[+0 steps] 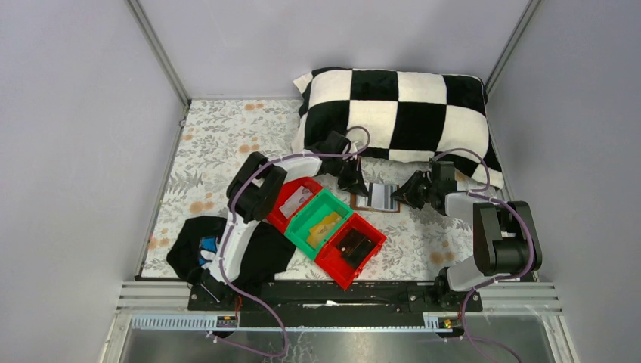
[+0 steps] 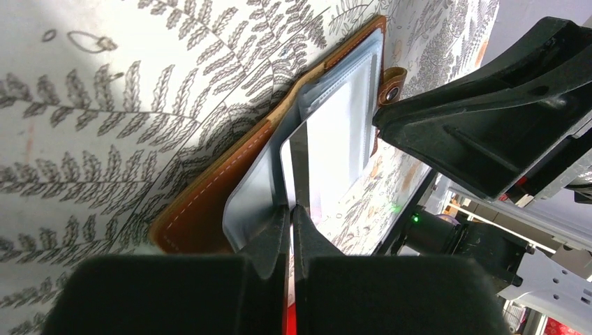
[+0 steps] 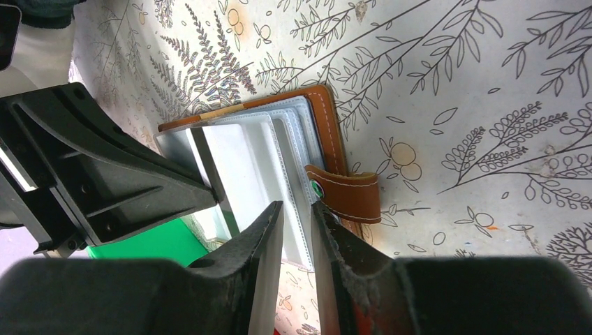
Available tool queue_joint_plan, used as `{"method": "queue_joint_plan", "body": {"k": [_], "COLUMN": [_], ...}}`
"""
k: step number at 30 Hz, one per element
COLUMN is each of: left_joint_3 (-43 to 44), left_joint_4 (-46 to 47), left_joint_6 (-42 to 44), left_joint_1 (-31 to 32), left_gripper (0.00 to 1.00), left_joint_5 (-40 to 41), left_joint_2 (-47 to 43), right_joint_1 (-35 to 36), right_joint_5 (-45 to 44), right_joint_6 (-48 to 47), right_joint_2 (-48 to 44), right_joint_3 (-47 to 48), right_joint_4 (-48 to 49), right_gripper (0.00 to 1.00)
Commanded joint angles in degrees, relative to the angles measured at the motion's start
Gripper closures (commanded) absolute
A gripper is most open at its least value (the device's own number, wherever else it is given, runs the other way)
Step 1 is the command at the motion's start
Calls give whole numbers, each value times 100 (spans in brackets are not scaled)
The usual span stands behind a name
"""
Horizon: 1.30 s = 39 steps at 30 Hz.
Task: Take the credit cards out of the card holder
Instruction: Remove the credit card from the card holder.
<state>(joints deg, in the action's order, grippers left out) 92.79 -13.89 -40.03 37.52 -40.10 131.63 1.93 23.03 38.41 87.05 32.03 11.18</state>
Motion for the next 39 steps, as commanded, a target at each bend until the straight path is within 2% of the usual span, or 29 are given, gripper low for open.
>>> {"method": "queue_joint_plan", "body": {"k": [1,19,32,39], "left_joint_3": [-156,-150,389,915], "left_joint_4": [-29,50,-789,-1681], "left_joint_6": [123,138,777,1250], "left_joint_1": [-171,-197,-88,-17], "left_gripper": [100,100,100,100], "left_joint_5": [401,345,543,1136], "left_joint_2": [-332,-852,-1024,-1436], "right_joint_1": [-44,-67,-62,-70], "right_joint_5": [-817,-731,-693,-711], "right_joint_6": [-293,-277,-301,-369], "right_joint_2": [88,-475,-630,-758], "right_joint_3": [-91,53,203,420], "right_joint_4": [-747,-978,-1081,-1319], "right_gripper": [70,69,69,69]}}
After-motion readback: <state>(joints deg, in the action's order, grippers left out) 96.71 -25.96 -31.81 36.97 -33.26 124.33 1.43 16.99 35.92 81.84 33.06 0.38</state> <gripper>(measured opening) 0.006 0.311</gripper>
